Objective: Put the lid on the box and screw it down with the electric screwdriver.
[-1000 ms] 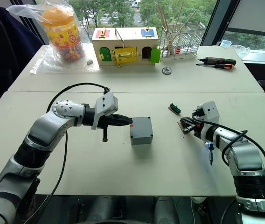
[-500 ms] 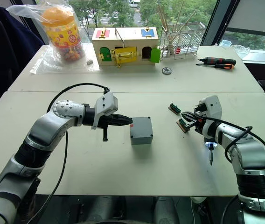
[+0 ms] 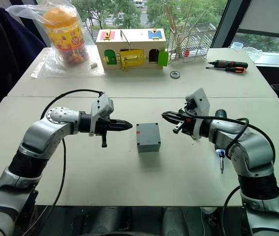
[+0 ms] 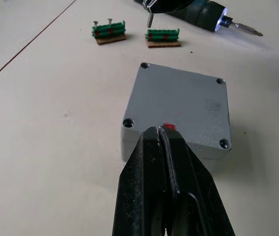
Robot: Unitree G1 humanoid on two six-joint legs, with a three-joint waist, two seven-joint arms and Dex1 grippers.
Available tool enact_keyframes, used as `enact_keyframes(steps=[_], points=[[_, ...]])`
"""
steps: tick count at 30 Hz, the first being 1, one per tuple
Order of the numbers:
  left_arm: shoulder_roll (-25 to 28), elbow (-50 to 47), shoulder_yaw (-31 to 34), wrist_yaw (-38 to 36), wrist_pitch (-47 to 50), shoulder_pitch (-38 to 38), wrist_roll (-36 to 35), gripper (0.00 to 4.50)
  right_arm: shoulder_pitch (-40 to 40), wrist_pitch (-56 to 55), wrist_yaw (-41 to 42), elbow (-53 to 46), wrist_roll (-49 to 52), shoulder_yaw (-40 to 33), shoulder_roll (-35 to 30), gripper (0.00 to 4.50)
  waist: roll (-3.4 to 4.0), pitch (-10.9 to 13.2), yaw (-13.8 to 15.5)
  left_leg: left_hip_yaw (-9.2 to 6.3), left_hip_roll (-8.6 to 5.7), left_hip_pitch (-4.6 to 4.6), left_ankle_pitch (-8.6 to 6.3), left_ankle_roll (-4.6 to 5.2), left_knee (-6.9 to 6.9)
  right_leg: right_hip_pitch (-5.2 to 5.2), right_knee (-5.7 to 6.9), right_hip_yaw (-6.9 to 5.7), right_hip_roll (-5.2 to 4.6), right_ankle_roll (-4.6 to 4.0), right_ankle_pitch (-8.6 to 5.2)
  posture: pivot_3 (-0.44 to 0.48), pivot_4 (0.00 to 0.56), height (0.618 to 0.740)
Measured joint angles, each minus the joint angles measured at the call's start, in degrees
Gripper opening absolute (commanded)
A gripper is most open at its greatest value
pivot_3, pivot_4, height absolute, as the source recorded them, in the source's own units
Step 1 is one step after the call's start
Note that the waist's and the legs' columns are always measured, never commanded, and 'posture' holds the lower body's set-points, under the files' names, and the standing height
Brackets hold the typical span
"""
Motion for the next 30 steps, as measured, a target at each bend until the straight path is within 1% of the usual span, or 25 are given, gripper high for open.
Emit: enact_keyframes(steps=[4,11,30], points=[[0.08,-0.05,0.0,0.95,0.28,0.71,-0.28,0.0,-1.37,-0.46,0.57,1.51,-0.15,1.84,0.61,0.01,0.0,0.0,0.02,0.0,0.0,0.0,0.0,0.0,0.01,0.0,0.0,0.0,0.0,0.0,0.0,0.0,0.15,0.711],[-0.18,-0.59,-0.03,3.14,0.16,1.94,-0.3,0.0,-1.52,-2.59,1.91,4.75,-1.94,4.79,1.01,0.01,0.0,0.0,-0.12,0.01,0.0,0.0,0.0,0.0,0.0,-0.01,0.02,0.0,0.01,0.0,0.0,0.0,0.15,0.711],[-0.8,-0.51,-0.19,4.36,-0.33,2.12,-0.72,0.0,-1.4,-3.77,2.54,5.92,-3.71,4.84,1.02,0.01,0.0,0.0,-0.1,0.01,0.0,0.0,0.0,0.0,0.0,-0.01,0.01,0.0,0.01,0.0,0.0,0.0,0.15,0.711]])
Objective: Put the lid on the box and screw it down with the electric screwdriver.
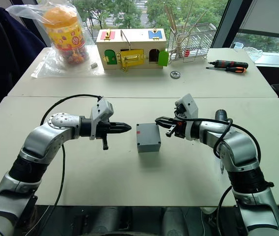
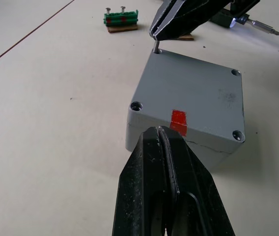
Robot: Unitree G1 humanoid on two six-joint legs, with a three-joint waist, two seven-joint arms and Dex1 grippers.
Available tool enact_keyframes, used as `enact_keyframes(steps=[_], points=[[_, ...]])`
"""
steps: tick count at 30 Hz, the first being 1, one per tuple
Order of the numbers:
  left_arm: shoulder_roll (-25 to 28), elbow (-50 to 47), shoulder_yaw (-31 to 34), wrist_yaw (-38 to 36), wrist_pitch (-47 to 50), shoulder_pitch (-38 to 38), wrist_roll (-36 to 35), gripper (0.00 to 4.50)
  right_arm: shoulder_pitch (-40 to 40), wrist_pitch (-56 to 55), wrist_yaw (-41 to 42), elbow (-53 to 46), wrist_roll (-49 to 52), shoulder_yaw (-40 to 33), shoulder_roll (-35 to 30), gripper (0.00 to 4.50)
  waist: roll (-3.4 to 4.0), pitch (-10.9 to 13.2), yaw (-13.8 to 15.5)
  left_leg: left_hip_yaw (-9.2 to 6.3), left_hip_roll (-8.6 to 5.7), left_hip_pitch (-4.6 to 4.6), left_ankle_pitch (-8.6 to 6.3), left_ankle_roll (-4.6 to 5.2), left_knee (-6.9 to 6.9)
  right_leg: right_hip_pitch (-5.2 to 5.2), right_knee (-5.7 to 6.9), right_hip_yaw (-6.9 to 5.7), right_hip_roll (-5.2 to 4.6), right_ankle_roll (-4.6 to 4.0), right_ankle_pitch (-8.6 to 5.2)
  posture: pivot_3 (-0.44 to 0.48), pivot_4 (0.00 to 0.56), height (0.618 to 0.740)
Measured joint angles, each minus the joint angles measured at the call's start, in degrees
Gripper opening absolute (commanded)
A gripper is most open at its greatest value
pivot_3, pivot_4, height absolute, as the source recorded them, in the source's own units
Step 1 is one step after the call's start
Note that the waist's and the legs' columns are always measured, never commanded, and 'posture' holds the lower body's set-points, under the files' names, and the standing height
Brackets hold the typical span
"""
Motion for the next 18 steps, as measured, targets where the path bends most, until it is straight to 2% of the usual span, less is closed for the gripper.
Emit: enact_keyframes(steps=[8,11,15,18], points=[[-0.06,0.0,-0.01,-0.01,-0.17,0.0,0.02,0.0,0.39,-0.24,0.09,0.22,-1.09,1.13,0.01,0.01,0.0,0.0,-0.18,0.0,0.0,0.0,0.0,0.0,0.0,0.0,0.0,0.0,0.0,0.0,0.0,0.0,0.15,0.711],[-0.14,0.0,0.0,0.14,-0.76,0.0,0.07,0.0,0.39,-0.58,0.4,0.89,-1.49,1.44,0.02,0.83,0.0,0.0,-0.24,0.0,0.0,0.0,0.0,0.0,-0.01,0.0,0.0,0.0,0.0,0.0,0.0,0.0,0.15,0.711],[-1.18,0.01,0.03,1.35,-1.37,-0.02,0.2,0.0,0.39,-0.94,0.51,1.15,-2.03,1.59,0.01,2.89,0.0,0.0,-0.28,0.0,0.0,0.0,0.0,0.0,-0.01,0.0,0.0,0.0,0.0,0.0,0.0,0.0,0.15,0.711],[-3.29,0.12,0.49,4.08,-3.43,-0.02,0.89,0.0,0.39,-0.95,0.54,1.14,-2.39,1.59,-0.18,4.25,0.0,0.0,-0.27,0.0,0.0,0.0,0.0,0.0,-0.01,0.0,0.0,0.0,-0.01,0.0,0.0,0.0,0.15,0.711]])
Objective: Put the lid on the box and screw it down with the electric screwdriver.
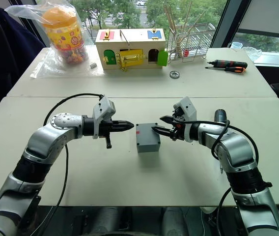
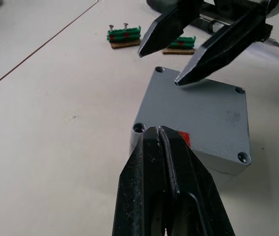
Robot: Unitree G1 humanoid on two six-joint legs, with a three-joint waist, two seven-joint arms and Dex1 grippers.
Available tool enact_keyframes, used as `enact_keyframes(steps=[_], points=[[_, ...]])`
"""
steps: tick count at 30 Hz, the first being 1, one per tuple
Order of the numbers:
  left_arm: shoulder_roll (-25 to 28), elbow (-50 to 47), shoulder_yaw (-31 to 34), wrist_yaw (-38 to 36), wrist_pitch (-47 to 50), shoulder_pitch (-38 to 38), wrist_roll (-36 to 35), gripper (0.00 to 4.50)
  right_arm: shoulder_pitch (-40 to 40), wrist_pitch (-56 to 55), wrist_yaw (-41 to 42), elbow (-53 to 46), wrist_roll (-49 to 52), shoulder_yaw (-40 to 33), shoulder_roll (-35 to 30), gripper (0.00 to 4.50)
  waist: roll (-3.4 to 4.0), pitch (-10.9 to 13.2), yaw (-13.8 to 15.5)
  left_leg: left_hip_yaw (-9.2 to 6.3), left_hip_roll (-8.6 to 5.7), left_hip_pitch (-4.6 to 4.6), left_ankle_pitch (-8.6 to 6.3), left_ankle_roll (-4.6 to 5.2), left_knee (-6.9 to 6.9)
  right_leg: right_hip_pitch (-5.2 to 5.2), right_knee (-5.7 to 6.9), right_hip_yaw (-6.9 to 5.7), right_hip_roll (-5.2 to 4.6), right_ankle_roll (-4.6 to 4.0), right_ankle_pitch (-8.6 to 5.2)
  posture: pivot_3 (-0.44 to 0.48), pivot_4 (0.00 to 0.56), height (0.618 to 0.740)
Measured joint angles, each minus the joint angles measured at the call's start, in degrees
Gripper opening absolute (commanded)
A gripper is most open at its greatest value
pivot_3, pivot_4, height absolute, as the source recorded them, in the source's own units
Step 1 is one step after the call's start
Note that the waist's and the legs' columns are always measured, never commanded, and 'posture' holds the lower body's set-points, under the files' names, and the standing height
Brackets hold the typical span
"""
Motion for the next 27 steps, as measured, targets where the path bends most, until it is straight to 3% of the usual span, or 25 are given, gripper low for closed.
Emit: enact_keyframes(steps=[5,10,15,21,27], points=[[-1.21,0.02,1.38,1.62,-3.79,-0.07,0.84,0.0,-1.15,4.39,-0.12,-0.78,2.7,-5.95,-4.65,4.41,0.01,0.0,0.14,0.0,0.0,0.0,0.0,0.0,0.0,0.0,0.0,0.0,-0.02,0.0,0.0,0.0,0.15,0.711],[2.84,-1.39,0.12,-5.58,-0.7,-0.3,-1.85,0.0,-2.12,13.34,3.3,1.4,4.22,-13.74,-22.07,4.41,0.02,0.01,0.51,0.01,0.0,-0.01,-0.01,0.01,-0.03,-0.01,-0.06,0.0,-0.04,0.0,0.0,0.0,0.15,0.711],[3.64,-5.93,-3.44,-11.38,-1.07,-2.9,-3.03,0.0,-1.18,15.13,10.51,5.52,3.06,-10.75,-34.44,4.41,0.01,0.01,0.03,0.02,0.03,0.06,-0.01,0.02,-0.02,0.01,-0.04,0.02,-0.03,-0.02,0.0,0.0,0.15,0.711],[1.07,-7.63,-9.18,-12.58,-4.51,-4.3,-0.45,0.0,-7.16,29.31,13.54,16.12,3.49,-2.15,-36.39,4.41,0.01,0.02,-0.97,0.02,0.01,-0.03,-0.02,0.03,-0.08,-0.08,-0.09,0.05,-0.07,-0.03,0.0,0.0,0.15,0.711],[-2.08,-9.79,-11.68,-10.14,-5.67,-4.03,1.79,0.0,-13.08,36.7,13.89,24.68,3.09,3.06,-35.3,4.41,0.01,0.02,-0.94,0.01,0.0,-0.03,-0.02,0.03,-0.04,-0.06,-0.08,0.05,-0.09,-0.03,0.0,0.0,0.15,0.711]])
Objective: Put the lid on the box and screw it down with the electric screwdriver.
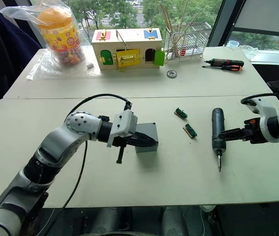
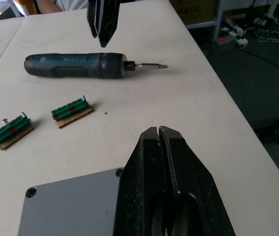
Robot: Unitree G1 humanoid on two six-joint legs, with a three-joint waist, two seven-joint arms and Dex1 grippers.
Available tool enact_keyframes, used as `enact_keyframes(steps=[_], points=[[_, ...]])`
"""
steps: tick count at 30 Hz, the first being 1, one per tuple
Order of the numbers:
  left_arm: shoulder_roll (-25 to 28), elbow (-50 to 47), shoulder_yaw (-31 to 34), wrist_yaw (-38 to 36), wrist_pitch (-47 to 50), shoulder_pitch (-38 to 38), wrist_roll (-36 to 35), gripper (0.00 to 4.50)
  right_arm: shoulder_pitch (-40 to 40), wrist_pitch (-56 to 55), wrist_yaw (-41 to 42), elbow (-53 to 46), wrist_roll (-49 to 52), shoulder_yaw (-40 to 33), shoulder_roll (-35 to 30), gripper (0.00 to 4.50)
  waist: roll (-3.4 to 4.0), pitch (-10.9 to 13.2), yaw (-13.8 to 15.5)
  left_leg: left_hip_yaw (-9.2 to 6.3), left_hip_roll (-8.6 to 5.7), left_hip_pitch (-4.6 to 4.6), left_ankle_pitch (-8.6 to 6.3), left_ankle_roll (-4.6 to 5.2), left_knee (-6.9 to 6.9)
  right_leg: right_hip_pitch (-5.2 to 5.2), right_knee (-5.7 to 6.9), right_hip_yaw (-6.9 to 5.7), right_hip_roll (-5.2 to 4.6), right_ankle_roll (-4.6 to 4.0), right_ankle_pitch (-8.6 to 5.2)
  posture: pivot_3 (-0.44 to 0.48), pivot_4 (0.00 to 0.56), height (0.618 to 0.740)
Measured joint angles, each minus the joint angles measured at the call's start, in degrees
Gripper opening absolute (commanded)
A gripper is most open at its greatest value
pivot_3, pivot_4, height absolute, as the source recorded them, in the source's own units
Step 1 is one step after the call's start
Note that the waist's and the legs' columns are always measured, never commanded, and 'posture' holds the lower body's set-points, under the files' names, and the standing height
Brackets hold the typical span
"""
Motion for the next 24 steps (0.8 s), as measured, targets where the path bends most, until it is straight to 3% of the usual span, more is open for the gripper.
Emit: enact_keyframes(steps=[9,13,16,21,24], points=[[-2.5,-1.05,-0.39,5.26,0.28,3.39,1.51,0.0,-7.38,1.11,-0.32,12.15,-2.87,7.15,7.25,4.41,0.03,0.0,0.07,0.01,-0.02,-0.02,0.0,0.0,0.0,-0.02,0.01,-0.01,-0.01,0.01,0.0,0.0,0.15,0.711],[-2.99,-2.57,-0.31,8.38,1.27,6.79,1.67,0.0,-11.01,-3.44,2.43,15.5,-7.48,14.73,8.31,4.41,0.03,0.0,-0.12,0.01,-0.01,-0.01,0.0,0.0,-0.01,-0.02,0.02,-0.01,0.0,0.01,0.0,0.0,0.15,0.711],[-3.59,-4.05,-0.4,10.72,2.18,7.5,1.91,0.0,-11.72,-8.26,6.85,14.6,-10.95,20.3,7.4,3.79,0.01,-0.01,0.02,-0.03,0.0,0.01,0.0,-0.01,0.07,0.07,0.01,-0.04,0.02,0.01,0.01,0.0,0.15,0.711],[-3.6,-4.1,-0.57,13.44,2.23,7.42,4.21,0.0,-11.68,-15.92,13.33,14.43,-16.65,25.25,6.37,1.93,0.01,-0.01,-0.01,-0.04,-0.01,0.02,0.0,-0.01,0.04,0.07,0.01,-0.05,0.02,0.02,0.01,0.0,0.15,0.711],[-3.56,-4.09,-0.57,13.95,2.22,7.42,4.87,0.0,-11.83,-18.19,15.83,16.02,-18.85,25.71,6.7,1.81,-0.01,-0.02,0.07,-0.05,0.0,0.02,0.0,-0.01,0.07,0.12,0.0,-0.09,0.02,0.02,0.01,0.0,0.15,0.711]])
